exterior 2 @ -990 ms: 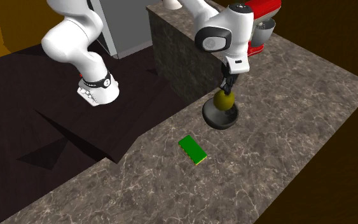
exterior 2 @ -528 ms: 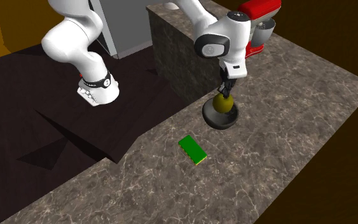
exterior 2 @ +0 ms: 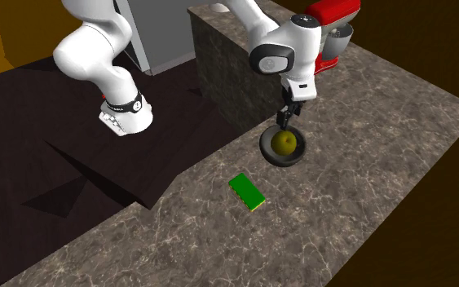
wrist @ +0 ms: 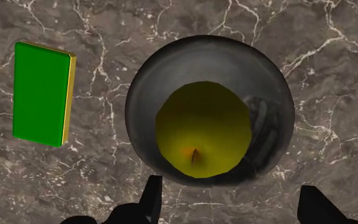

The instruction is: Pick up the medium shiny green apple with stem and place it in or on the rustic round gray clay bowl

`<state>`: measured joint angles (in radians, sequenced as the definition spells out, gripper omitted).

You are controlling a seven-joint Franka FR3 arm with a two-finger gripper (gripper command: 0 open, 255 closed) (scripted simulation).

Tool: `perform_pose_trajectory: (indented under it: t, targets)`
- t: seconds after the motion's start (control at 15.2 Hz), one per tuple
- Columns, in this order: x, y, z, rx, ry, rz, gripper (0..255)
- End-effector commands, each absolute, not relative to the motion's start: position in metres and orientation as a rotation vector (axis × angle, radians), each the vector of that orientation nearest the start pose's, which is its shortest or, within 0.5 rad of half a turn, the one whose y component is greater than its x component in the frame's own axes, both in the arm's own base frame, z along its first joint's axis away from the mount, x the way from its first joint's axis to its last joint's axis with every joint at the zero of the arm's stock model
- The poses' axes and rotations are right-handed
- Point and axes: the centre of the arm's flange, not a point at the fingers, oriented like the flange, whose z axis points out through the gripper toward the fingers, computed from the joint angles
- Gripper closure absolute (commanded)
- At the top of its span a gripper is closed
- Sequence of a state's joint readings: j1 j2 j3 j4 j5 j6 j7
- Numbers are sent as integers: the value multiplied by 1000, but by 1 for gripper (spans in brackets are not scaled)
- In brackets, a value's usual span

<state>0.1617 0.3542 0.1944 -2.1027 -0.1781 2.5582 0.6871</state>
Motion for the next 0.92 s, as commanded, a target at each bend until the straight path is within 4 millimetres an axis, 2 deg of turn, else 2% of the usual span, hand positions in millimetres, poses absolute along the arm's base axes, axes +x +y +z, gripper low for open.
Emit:
perform_pose_trajectory:
  t: [0.0, 0.07, 0.33, 0.86]
  targets:
    - [555, 207, 262, -3099, 316, -182, 0]
    - [555, 207, 262, -3099, 316, -182, 0]
    - [549, 206, 311, -3099, 316, -182, 0]
    - [549, 206, 311, -3099, 316, -182, 0]
